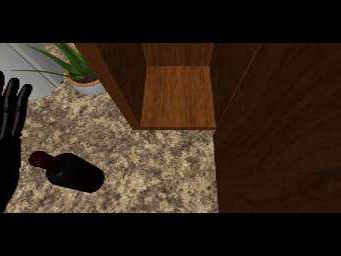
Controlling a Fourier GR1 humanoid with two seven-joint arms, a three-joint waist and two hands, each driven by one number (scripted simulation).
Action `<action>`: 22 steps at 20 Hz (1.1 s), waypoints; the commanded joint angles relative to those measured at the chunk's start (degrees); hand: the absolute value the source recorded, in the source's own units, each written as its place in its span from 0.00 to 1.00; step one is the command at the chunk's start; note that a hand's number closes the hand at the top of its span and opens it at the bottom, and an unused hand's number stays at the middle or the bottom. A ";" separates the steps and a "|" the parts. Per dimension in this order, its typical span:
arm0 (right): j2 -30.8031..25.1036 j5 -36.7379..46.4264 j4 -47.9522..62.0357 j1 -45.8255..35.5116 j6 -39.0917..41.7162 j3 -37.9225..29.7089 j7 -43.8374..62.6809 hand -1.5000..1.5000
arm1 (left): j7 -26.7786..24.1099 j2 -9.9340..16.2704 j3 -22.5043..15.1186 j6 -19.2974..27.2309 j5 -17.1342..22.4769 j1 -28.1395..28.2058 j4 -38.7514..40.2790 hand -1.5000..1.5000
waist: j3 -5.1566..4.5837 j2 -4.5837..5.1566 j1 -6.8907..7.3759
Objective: Pick up the wine, place it into the cabinet and close the cabinet
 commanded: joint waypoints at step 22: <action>-5.68 -21.09 -12.32 7.72 12.10 -4.54 16.02 0.00 | 21.34 -6.46 -8.21 38.59 -11.03 -9.19 4.08 0.00 | -0.42 -0.67 -0.28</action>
